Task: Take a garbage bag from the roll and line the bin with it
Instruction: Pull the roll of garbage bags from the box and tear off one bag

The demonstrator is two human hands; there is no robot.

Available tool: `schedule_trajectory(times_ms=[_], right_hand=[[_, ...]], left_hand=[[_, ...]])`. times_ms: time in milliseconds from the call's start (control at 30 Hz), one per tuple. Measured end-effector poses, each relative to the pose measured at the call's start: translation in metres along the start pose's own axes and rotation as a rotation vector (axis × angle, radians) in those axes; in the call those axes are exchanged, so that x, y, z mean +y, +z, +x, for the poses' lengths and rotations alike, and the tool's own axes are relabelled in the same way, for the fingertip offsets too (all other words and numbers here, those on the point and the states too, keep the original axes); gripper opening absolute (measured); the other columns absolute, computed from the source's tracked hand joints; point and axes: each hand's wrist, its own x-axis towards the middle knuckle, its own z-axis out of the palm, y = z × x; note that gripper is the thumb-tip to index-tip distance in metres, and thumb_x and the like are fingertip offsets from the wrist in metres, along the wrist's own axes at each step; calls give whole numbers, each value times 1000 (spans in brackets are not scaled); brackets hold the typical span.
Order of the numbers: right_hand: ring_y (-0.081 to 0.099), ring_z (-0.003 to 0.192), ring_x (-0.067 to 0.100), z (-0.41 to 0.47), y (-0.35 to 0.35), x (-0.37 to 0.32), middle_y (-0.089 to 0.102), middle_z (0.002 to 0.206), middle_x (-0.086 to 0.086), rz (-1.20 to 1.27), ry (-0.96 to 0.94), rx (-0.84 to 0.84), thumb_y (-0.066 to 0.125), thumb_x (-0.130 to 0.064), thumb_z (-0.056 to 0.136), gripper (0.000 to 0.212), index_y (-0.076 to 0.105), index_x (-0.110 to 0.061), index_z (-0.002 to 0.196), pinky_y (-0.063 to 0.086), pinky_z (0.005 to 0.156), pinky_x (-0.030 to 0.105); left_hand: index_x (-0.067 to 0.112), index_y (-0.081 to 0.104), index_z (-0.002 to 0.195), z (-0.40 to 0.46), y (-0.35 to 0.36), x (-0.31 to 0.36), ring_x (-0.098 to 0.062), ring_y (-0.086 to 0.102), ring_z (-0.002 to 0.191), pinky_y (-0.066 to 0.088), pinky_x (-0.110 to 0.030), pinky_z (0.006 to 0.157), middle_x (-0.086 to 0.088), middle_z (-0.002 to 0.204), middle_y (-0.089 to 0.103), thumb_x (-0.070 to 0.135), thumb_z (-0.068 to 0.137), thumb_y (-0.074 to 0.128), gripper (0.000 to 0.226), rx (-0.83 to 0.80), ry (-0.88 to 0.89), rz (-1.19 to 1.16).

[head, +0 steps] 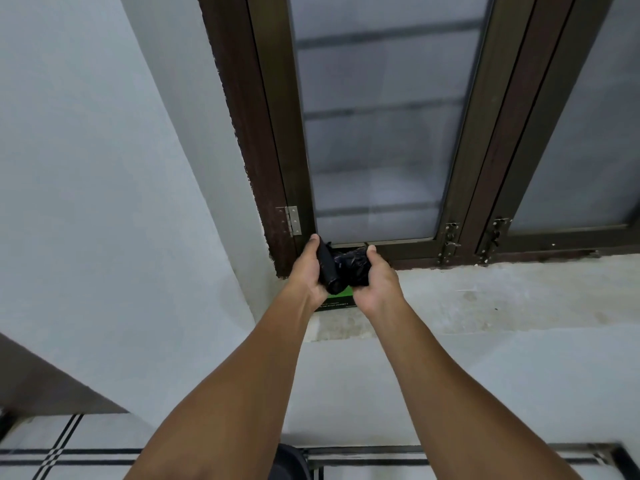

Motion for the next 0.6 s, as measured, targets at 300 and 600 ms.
schedule_trajectory(times_ms=[300, 600], right_hand=[[67, 81, 20, -1, -13, -38, 75, 92, 5, -1167, 85, -217, 72, -79, 69, 75, 72, -11, 101, 48, 70, 32], [54, 54, 14, -8, -9, -31, 66, 72, 4, -736, 37, -340, 61, -38, 100, 27, 74, -14, 99, 39, 50, 27]], left_hand=[[8, 63, 123, 3, -4, 23, -34, 73, 105, 56, -50, 100, -18, 115, 74, 58, 97, 59, 56, -21, 89, 495], [5, 64, 124, -10, 9, 17, -30, 76, 87, 61, -39, 71, -17, 108, 73, 57, 98, 57, 58, -14, 35, 253]])
